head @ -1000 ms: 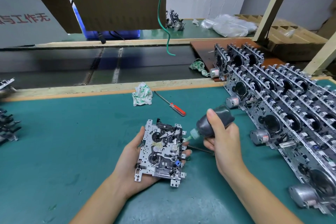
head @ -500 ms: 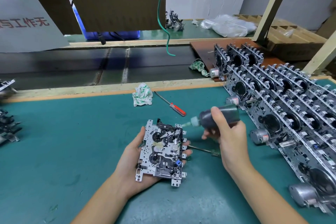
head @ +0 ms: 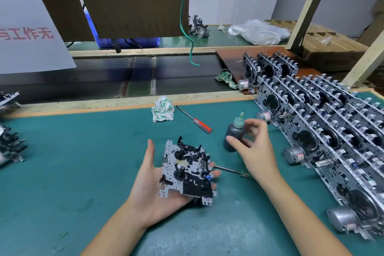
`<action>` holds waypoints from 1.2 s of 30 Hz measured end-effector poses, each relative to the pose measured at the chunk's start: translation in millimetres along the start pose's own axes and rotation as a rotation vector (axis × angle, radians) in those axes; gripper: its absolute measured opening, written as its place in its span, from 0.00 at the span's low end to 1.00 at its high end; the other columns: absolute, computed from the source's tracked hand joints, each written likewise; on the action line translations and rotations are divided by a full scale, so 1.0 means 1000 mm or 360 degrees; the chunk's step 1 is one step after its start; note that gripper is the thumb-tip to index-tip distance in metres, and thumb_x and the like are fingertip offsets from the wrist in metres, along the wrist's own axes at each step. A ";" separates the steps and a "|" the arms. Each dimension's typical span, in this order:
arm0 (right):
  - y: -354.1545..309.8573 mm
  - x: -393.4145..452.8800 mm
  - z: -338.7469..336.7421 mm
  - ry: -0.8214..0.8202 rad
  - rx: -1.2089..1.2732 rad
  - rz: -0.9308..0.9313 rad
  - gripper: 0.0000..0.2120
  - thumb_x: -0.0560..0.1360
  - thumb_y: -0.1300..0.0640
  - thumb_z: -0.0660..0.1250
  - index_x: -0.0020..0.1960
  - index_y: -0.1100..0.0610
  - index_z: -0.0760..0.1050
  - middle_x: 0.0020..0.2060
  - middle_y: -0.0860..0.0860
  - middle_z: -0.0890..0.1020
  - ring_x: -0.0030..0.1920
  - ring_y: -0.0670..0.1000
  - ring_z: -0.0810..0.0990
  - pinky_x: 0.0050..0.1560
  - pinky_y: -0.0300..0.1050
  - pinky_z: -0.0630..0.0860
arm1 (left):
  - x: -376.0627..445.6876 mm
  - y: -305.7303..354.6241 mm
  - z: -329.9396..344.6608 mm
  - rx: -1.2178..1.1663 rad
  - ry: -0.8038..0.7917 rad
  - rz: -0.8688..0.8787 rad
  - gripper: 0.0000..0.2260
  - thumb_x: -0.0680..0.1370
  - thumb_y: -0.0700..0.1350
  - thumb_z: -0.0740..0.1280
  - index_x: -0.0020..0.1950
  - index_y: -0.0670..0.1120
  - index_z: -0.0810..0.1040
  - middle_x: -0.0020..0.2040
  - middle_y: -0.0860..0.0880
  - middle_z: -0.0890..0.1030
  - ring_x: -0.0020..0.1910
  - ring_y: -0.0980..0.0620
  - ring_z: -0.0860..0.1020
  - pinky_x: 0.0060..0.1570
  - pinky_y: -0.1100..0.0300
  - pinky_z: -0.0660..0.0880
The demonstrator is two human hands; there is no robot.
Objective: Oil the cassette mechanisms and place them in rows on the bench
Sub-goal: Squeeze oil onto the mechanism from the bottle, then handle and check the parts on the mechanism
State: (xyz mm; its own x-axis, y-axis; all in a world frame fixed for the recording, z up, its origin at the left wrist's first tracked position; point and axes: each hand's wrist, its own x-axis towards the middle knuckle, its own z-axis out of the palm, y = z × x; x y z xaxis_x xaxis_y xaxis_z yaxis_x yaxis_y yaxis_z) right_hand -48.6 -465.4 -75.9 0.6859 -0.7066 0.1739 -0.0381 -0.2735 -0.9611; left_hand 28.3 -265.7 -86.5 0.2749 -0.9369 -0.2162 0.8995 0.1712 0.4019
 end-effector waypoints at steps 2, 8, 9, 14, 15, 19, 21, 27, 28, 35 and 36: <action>-0.009 -0.006 -0.007 0.0277 -0.0339 -0.0438 0.18 0.70 0.60 0.73 0.51 0.50 0.66 0.47 0.49 0.74 0.46 0.48 0.74 0.48 0.39 0.70 | -0.003 0.004 0.003 0.0033 -0.0066 -0.0038 0.48 0.70 0.74 0.56 0.72 0.35 0.65 0.72 0.32 0.63 0.71 0.33 0.63 0.70 0.38 0.58; -0.026 -0.035 -0.027 -0.0754 -0.1315 -0.1035 0.27 0.66 0.55 0.67 0.65 0.53 0.72 0.53 0.47 0.76 0.55 0.48 0.72 0.57 0.40 0.65 | -0.011 0.017 0.016 0.0450 -0.0170 -0.0248 0.37 0.79 0.68 0.47 0.70 0.38 0.70 0.70 0.35 0.68 0.67 0.38 0.71 0.69 0.45 0.62; -0.024 -0.041 -0.027 -0.0900 -0.1429 -0.1065 0.27 0.66 0.51 0.67 0.65 0.53 0.72 0.52 0.47 0.76 0.55 0.48 0.72 0.58 0.39 0.64 | -0.012 0.018 0.018 0.0524 -0.0166 -0.0256 0.36 0.80 0.66 0.45 0.66 0.39 0.75 0.68 0.38 0.72 0.66 0.42 0.73 0.67 0.50 0.66; -0.017 -0.057 -0.038 -0.0874 -0.1497 -0.1175 0.23 0.66 0.33 0.65 0.44 0.52 0.78 0.37 0.44 0.77 0.40 0.48 0.75 0.45 0.37 0.66 | -0.016 0.026 0.004 0.1189 0.0355 -0.0363 0.39 0.63 0.76 0.55 0.35 0.39 0.81 0.36 0.44 0.82 0.33 0.50 0.80 0.32 0.64 0.76; -0.015 -0.058 -0.041 -0.0832 -0.1493 -0.1187 0.24 0.66 0.31 0.63 0.41 0.52 0.77 0.36 0.44 0.77 0.39 0.48 0.75 0.44 0.38 0.66 | -0.017 0.027 0.002 0.1219 0.0338 -0.0367 0.43 0.63 0.76 0.54 0.41 0.35 0.80 0.42 0.40 0.81 0.37 0.47 0.80 0.36 0.62 0.77; -0.007 -0.068 -0.038 -0.0661 -0.1529 -0.1183 0.25 0.67 0.30 0.60 0.35 0.53 0.74 0.32 0.44 0.75 0.36 0.48 0.74 0.41 0.39 0.65 | -0.026 0.028 0.009 0.1422 0.0606 -0.0084 0.40 0.63 0.74 0.55 0.54 0.42 0.82 0.48 0.43 0.85 0.46 0.45 0.84 0.48 0.53 0.80; -0.005 -0.070 -0.034 -0.0586 -0.1499 -0.1164 0.24 0.68 0.31 0.61 0.34 0.53 0.72 0.31 0.44 0.74 0.35 0.48 0.72 0.41 0.39 0.63 | -0.035 0.023 0.016 0.2306 0.1099 0.0301 0.38 0.61 0.79 0.50 0.44 0.49 0.79 0.34 0.50 0.83 0.36 0.48 0.82 0.40 0.55 0.77; -0.002 -0.075 -0.026 -0.0516 -0.1522 -0.1180 0.22 0.66 0.34 0.63 0.33 0.53 0.70 0.30 0.45 0.72 0.33 0.49 0.70 0.38 0.41 0.65 | -0.059 -0.014 0.015 0.3796 0.1198 0.0159 0.41 0.52 0.82 0.36 0.48 0.60 0.69 0.48 0.60 0.80 0.49 0.58 0.78 0.38 0.62 0.68; -0.001 -0.075 -0.026 -0.0510 -0.1542 -0.1200 0.22 0.66 0.34 0.63 0.33 0.54 0.71 0.30 0.45 0.72 0.33 0.49 0.69 0.37 0.40 0.64 | -0.057 -0.017 0.014 0.3856 0.1197 0.0259 0.39 0.53 0.81 0.36 0.47 0.60 0.67 0.50 0.60 0.80 0.51 0.58 0.78 0.39 0.62 0.67; 0.000 -0.072 -0.028 -0.0454 -0.1516 -0.1315 0.21 0.65 0.36 0.65 0.31 0.54 0.72 0.27 0.46 0.71 0.30 0.48 0.69 0.35 0.38 0.62 | -0.052 -0.018 0.010 0.3883 0.1109 0.0886 0.27 0.59 0.77 0.55 0.23 0.53 0.69 0.17 0.52 0.69 0.16 0.54 0.71 0.16 0.65 0.61; -0.001 -0.072 -0.027 -0.0459 -0.1513 -0.1332 0.21 0.65 0.36 0.65 0.30 0.54 0.72 0.27 0.46 0.71 0.30 0.48 0.69 0.34 0.38 0.62 | -0.051 -0.020 0.009 0.3856 0.1111 0.0923 0.27 0.59 0.76 0.56 0.23 0.52 0.70 0.16 0.52 0.69 0.16 0.54 0.71 0.16 0.64 0.62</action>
State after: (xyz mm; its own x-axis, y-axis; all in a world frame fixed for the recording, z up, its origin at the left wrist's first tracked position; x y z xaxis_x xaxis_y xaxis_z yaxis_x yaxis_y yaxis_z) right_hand -117.5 -432.5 -81.9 0.8780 0.0355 0.4773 0.0594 -0.9976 -0.0350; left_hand -6.8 -224.1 -75.6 0.6553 -0.6984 0.2878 -0.7529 -0.6344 0.1751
